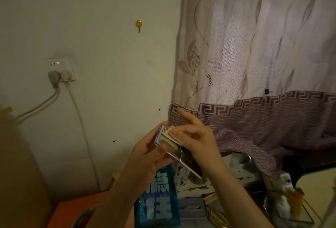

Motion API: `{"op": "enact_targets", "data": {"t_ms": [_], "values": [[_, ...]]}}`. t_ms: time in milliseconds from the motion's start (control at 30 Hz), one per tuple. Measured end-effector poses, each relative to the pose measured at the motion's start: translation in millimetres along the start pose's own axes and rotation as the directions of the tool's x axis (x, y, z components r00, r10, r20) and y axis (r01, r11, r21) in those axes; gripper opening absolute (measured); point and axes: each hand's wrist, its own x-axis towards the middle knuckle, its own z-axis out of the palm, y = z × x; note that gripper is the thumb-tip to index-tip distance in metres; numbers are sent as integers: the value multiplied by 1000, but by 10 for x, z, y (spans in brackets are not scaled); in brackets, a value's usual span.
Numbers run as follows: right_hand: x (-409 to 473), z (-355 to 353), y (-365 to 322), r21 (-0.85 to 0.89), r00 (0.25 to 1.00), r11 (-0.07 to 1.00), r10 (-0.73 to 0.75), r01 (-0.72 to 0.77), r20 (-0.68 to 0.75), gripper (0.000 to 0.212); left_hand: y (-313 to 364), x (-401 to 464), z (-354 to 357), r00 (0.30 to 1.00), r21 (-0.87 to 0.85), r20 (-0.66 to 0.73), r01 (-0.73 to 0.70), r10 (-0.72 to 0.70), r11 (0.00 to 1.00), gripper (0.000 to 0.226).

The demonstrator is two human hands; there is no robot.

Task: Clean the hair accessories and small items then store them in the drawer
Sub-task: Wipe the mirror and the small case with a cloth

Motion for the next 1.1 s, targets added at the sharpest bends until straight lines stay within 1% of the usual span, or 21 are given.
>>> {"op": "enact_targets", "data": {"t_ms": [67, 200, 233, 267, 333, 367, 433, 600, 667, 733, 800, 933, 1000, 1100], "values": [[-9, 7, -9, 15, 1000, 1000, 17, -18, 10, 22, 8, 4, -21, 1000, 15, 6, -2, 2, 1000, 91], [-52, 53, -26, 47, 1000, 999, 15, -16, 7, 24, -4, 23, -72, 1000, 54, -2, -15, 15, 998, 66], [-62, 61, -28, 55, 1000, 998, 14, -14, 6, 23, -7, 27, -78, 1000, 55, -3, -17, 17, 998, 66], [-77, 67, -28, 63, 1000, 998, 15, -15, 6, 23, -5, 30, -81, 1000, 53, -3, -22, 22, 998, 71], [-110, 75, -20, 74, 1000, 997, 6, -7, 15, 23, 5, 30, -76, 999, 52, 1, -35, 35, 998, 89], [-130, 83, -11, 79, 1000, 997, -3, 1, 23, 20, 8, 33, -74, 999, 55, 3, -45, 45, 997, 93], [-171, 106, 10, 82, 999, 996, -21, 19, 28, 14, -2, 44, -84, 998, 62, 10, -61, 60, 996, 90], [-213, 112, 26, 73, 998, 996, -47, 44, 50, 12, -19, 46, -88, 996, 72, 33, -87, 84, 994, 76], [-228, 93, 20, 63, 998, 997, -48, 45, 49, 12, -9, 42, -73, 995, 79, 27, -94, 92, 992, 80], [-243, 67, 28, 47, 999, 998, -34, 32, 40, 17, -3, 47, -64, 995, 86, 8, -95, 95, 992, 93], [-258, 38, 37, 35, 999, 999, -6, 5, 35, 17, 1, 59, -78, 995, 66, -23, -100, 102, 993, 100], [-278, -30, 53, 14, 998, 998, 56, -56, 20, 16, 9, 74, -114, 991, 62, -36, -129, 131, 990, 98], [-283, -55, 49, -13, 998, 998, 59, -59, 14, 15, 3, 63, -107, 992, 69, -31, -119, 121, 991, 98], [-286, -68, 37, -2, 999, 999, 46, -46, 6, 14, -26, 63, -104, 996, 38, -35, -81, 82, 996, 99]]}}
